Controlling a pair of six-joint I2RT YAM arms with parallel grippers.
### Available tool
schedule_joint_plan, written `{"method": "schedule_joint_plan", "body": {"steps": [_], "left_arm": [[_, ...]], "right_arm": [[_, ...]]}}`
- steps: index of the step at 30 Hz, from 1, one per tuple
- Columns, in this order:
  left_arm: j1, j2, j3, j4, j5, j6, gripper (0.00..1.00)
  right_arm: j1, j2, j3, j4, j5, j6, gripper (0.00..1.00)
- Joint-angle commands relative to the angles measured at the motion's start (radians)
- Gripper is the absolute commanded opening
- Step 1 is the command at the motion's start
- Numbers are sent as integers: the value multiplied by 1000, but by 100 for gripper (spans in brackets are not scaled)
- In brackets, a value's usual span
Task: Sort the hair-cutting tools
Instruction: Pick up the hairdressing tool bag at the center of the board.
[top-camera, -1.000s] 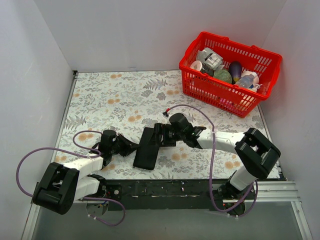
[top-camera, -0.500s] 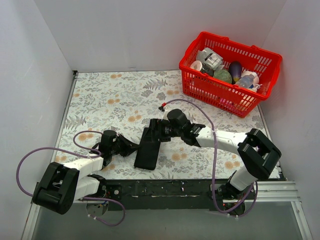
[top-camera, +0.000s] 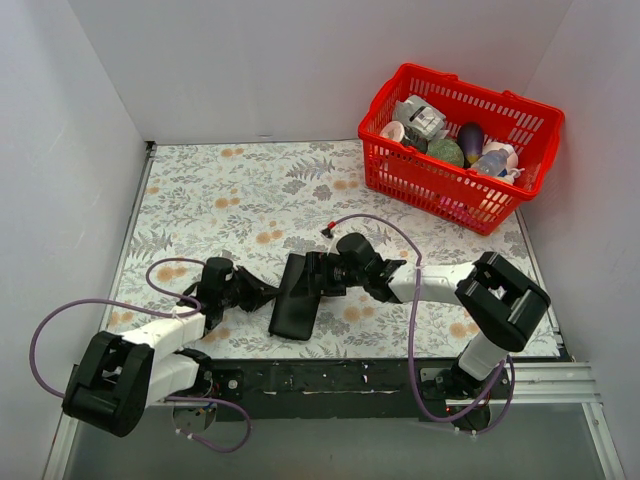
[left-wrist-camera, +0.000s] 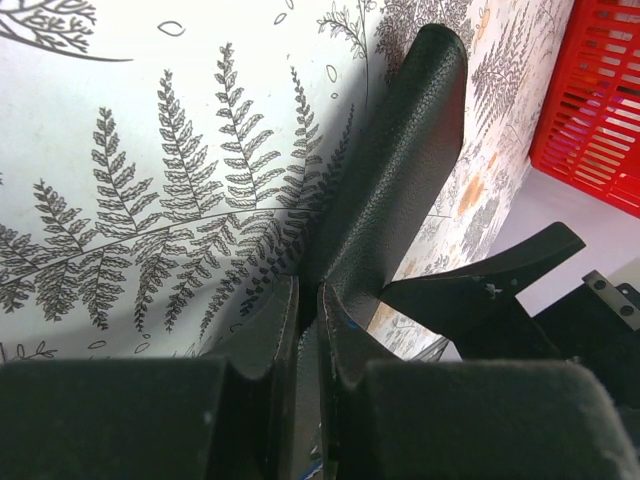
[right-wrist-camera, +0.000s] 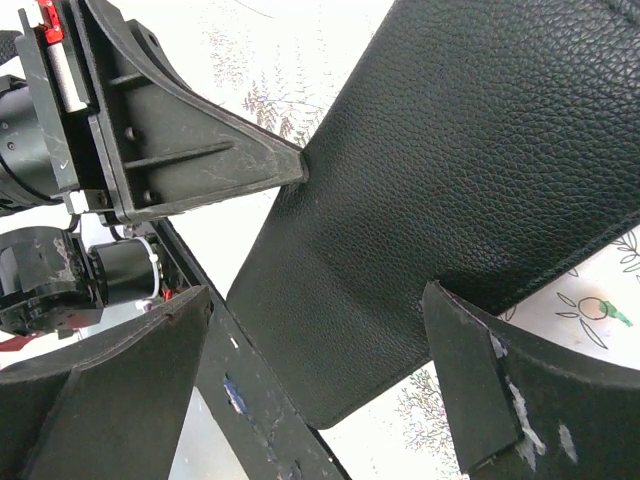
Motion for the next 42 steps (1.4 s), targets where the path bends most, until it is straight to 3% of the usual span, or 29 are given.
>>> {"method": "schedule_joint_plan", "body": {"steps": [1, 7, 10, 16, 21, 24, 34, 38, 42], "left_arm": [[3, -30, 42, -53, -5, 0, 0], [5, -12, 36, -5, 45, -6, 0], [3, 20, 7, 116, 120, -6, 0], [-10, 240, -62, 461, 260, -40, 19], [-44, 541, -67, 762, 418, -94, 34], [-62, 683, -85, 956, 476, -158, 35], [-72, 925, -99, 1318, 695, -213, 37], [-81, 1049, -90, 1556, 720, -302, 38], [-82, 1119, -84, 1656, 728, -356, 33]], "right_arm": [[5, 36, -61, 63, -6, 22, 95], [5, 89, -81, 117, -40, 40, 95], [6, 95, -93, 123, -43, 40, 95], [6, 69, -145, 143, -54, 45, 95], [5, 32, -176, 141, -64, 42, 95], [5, 26, -187, 138, -75, 37, 95], [3, 9, -225, 132, -104, 19, 94], [3, 0, -234, 140, -115, 19, 94], [3, -32, -242, 119, -111, 2, 94]]}}
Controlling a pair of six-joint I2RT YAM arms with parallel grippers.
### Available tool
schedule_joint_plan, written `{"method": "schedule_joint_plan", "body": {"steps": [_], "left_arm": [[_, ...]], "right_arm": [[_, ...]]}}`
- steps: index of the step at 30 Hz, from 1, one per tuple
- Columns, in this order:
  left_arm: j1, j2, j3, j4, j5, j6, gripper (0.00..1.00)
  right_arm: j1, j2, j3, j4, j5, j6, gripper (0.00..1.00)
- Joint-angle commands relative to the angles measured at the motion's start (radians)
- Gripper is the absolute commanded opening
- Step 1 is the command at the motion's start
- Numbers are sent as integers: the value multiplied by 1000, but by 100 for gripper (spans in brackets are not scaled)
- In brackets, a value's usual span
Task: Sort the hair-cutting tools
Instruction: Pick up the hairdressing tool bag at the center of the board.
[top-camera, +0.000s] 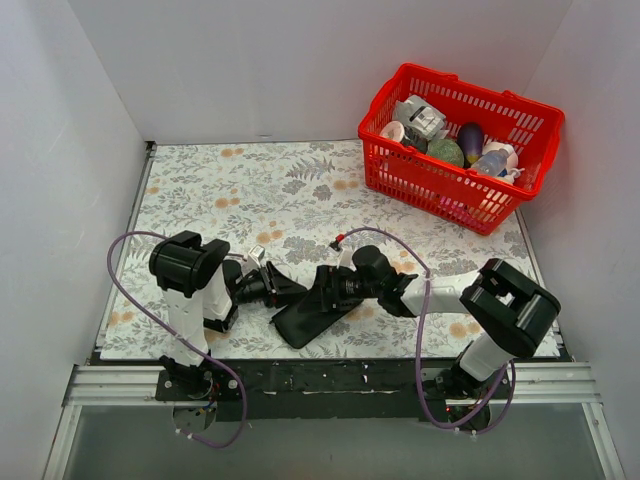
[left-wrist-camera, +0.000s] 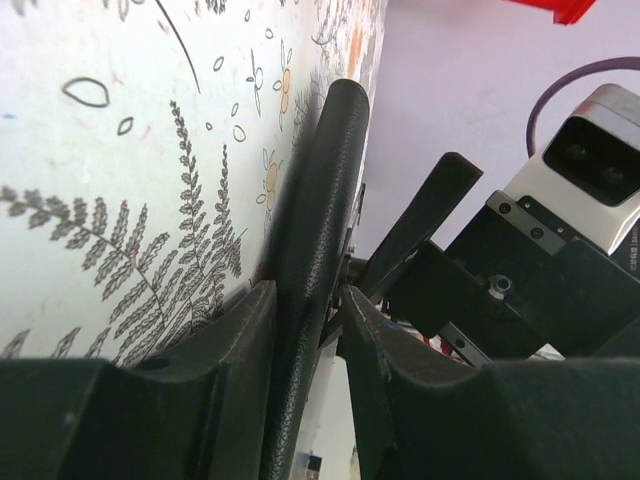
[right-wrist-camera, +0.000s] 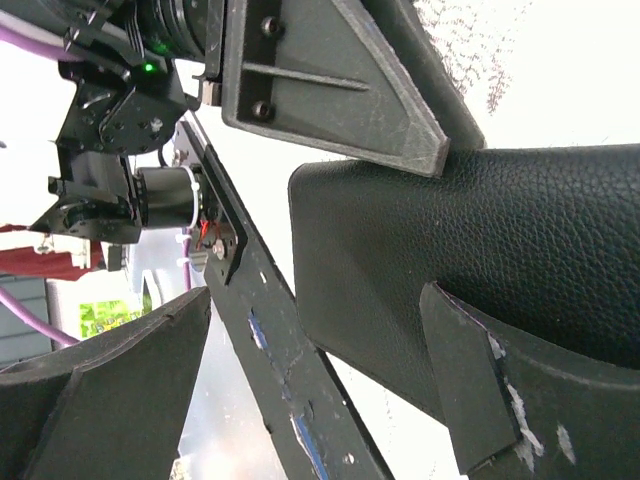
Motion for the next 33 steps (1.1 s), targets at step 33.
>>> {"method": "schedule_joint_plan", "body": {"steps": [33], "left_arm": [[-53, -826, 198, -968, -212, 164, 0]], "right_arm": [[17, -673, 48, -736, 402, -60, 98]]}}
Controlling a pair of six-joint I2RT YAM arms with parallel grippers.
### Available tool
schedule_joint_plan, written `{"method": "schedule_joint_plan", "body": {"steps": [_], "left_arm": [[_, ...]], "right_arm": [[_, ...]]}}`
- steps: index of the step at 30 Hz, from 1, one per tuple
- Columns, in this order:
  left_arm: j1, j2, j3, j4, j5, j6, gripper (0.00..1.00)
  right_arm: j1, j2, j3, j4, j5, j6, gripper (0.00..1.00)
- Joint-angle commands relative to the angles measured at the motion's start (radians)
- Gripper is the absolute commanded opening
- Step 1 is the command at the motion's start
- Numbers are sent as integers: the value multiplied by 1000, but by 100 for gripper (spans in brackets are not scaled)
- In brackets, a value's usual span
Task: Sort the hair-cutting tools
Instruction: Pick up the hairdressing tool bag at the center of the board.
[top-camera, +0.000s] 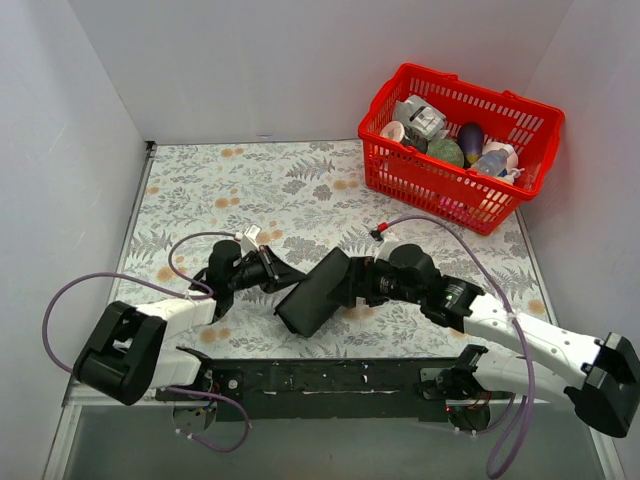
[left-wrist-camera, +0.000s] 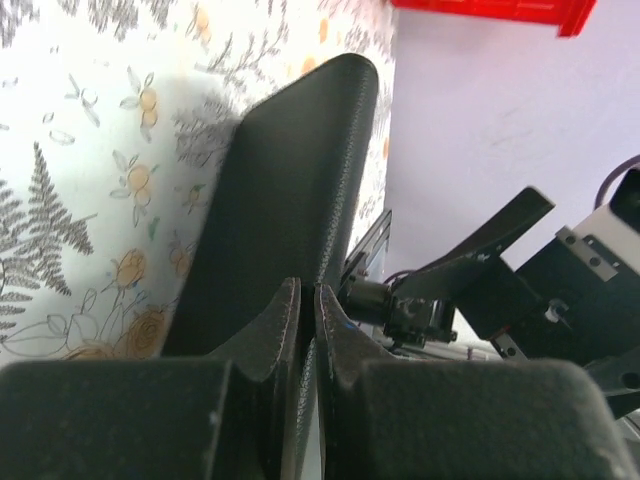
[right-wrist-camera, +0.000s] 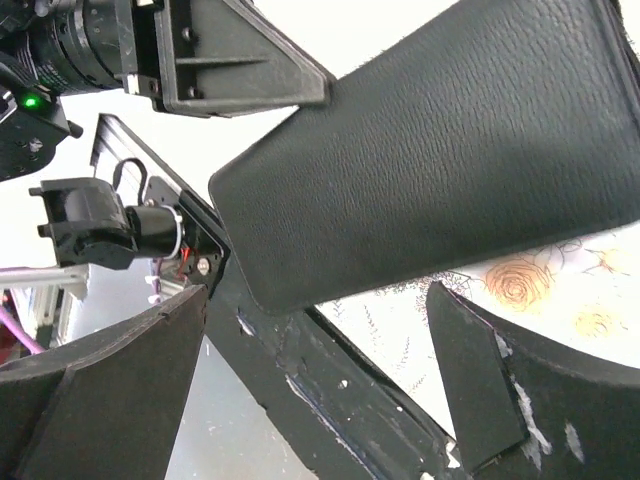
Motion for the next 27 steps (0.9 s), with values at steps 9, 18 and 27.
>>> {"method": "schedule_joint_plan", "body": {"steps": [9, 18, 27], "left_arm": [[42, -142, 199, -117, 37, -43, 0], [42, -208, 285, -189, 69, -64, 0], [42, -246, 219, -117, 96, -148, 0]], "right_arm": [[-3, -90, 8, -38, 92, 71, 98], [-4, 28, 59, 89, 171, 77, 98], [-4, 33, 74, 223, 253, 98, 98]]}}
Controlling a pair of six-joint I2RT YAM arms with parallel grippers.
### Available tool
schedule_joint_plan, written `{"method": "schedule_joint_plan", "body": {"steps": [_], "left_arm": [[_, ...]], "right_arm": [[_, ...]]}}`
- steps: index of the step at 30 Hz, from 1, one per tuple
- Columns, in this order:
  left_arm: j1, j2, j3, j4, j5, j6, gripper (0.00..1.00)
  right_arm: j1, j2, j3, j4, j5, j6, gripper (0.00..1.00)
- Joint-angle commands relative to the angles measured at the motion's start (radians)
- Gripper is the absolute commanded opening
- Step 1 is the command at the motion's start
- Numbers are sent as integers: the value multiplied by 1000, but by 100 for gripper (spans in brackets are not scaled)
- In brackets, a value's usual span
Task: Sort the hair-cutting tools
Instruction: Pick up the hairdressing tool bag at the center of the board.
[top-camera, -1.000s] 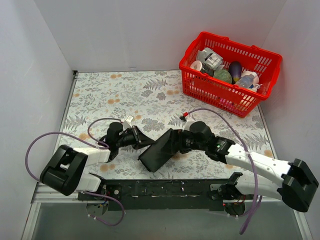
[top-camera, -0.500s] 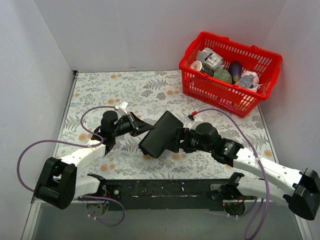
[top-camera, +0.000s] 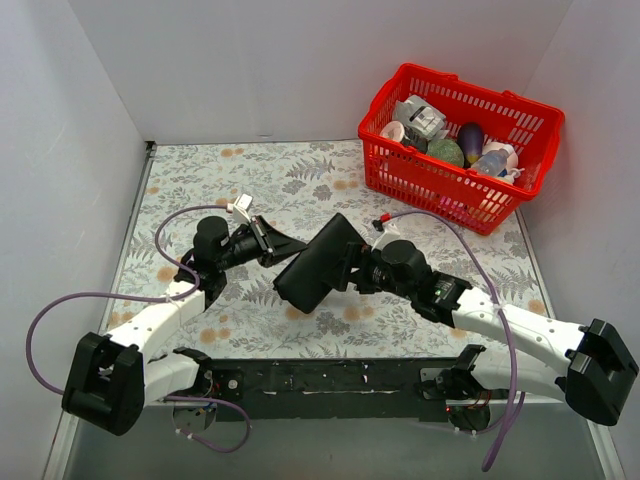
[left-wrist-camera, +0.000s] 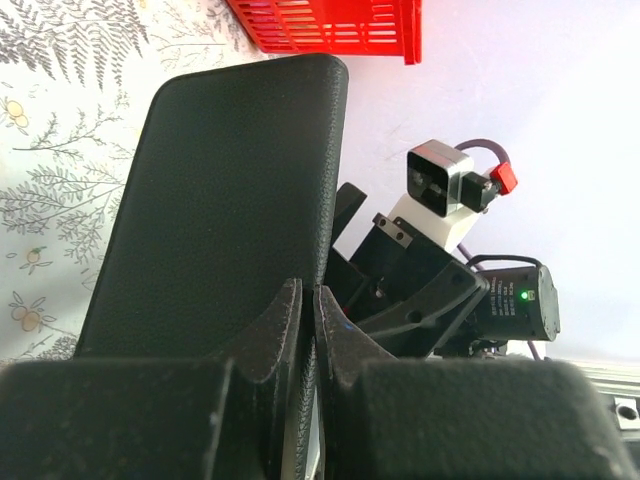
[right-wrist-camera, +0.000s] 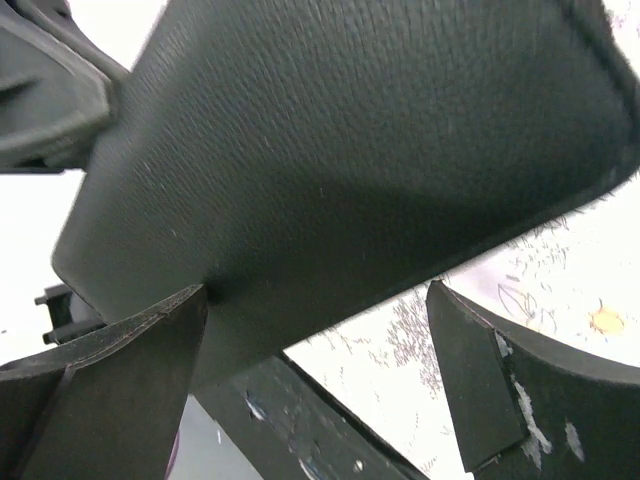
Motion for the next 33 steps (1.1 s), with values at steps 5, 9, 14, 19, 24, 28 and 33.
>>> {"method": "schedule_joint_plan", "body": {"steps": [5, 9, 14, 19, 24, 28, 33], "left_arm": [[1, -46, -31, 160, 77, -114, 0], [1, -30, -36, 214, 91, -157, 0], [1, -18, -47, 257, 98, -192, 0], [1, -10, -59, 270, 99, -200, 0], [-1, 3, -79, 283, 102, -195, 0], [1, 29, -91, 343, 126, -201, 0], [1, 71, -35, 296, 195, -117, 1]], "right_arm": [[-4, -10, 93, 164, 106, -11, 96], [-4, -1, 61, 236, 97, 19, 87], [-4, -26, 40, 268, 121, 25, 60], [-4, -67, 61, 242, 167, -1, 15], [-4, -76, 95, 224, 173, -27, 1], [-4, -69, 135, 219, 134, -44, 1], [-4, -87, 202, 180, 92, -74, 1]]}}
